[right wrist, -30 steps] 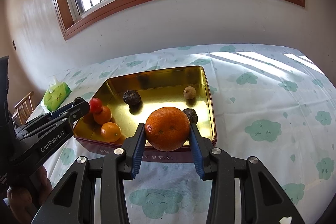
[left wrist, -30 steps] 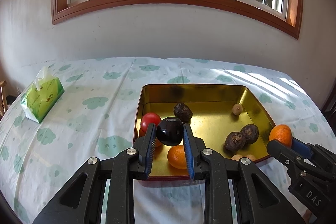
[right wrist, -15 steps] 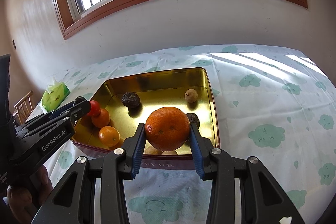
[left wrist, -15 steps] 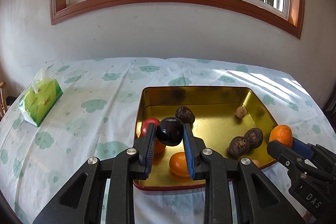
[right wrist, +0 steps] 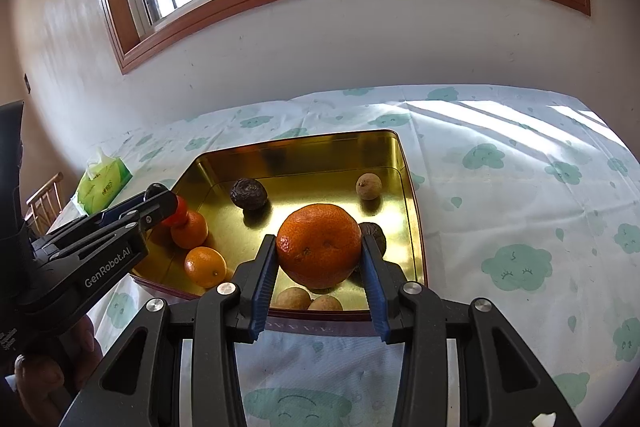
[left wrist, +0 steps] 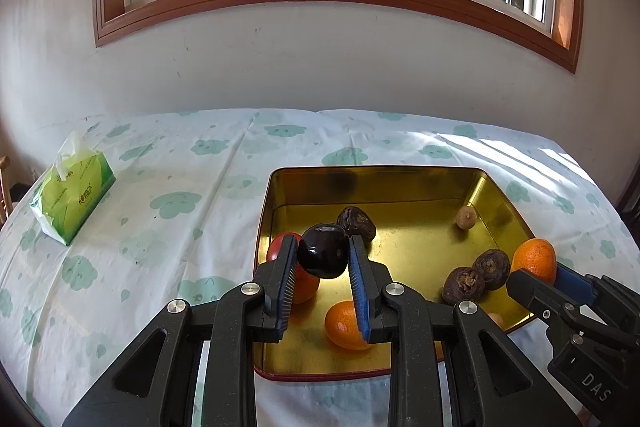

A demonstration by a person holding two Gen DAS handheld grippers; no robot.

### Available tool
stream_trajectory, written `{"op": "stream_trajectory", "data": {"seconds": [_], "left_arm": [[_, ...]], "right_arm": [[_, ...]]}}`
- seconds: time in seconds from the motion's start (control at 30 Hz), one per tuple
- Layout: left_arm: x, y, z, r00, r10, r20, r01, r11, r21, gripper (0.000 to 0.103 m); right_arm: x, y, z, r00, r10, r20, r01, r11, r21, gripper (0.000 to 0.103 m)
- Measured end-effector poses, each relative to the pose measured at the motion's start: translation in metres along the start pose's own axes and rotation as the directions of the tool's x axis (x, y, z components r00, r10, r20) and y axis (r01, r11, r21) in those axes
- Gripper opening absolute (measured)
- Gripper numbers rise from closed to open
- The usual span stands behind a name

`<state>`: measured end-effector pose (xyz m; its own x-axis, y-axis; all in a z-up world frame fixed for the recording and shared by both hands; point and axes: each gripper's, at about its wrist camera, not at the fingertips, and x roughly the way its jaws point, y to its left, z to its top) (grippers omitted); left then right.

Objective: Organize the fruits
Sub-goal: 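Carry the orange in right tool over the tin while left tool carries the plum, then lower both fruits into the tin and open both tools to release them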

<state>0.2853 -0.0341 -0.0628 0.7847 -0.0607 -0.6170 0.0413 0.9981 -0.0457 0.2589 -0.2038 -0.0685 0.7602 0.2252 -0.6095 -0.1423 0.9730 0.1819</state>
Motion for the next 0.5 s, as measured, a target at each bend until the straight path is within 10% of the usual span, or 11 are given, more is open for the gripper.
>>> {"op": "stream_trajectory", "data": {"seconds": [0.5], "left_arm": [[0.014,0.0,0.004,1.0,0.006,-0.001,-0.006,1.0,0.005,0.026]], "right_arm": [[0.018,-0.002,0.002,1.0,0.008,-0.009,-0.008,1.0,0.006,0.038]]}}
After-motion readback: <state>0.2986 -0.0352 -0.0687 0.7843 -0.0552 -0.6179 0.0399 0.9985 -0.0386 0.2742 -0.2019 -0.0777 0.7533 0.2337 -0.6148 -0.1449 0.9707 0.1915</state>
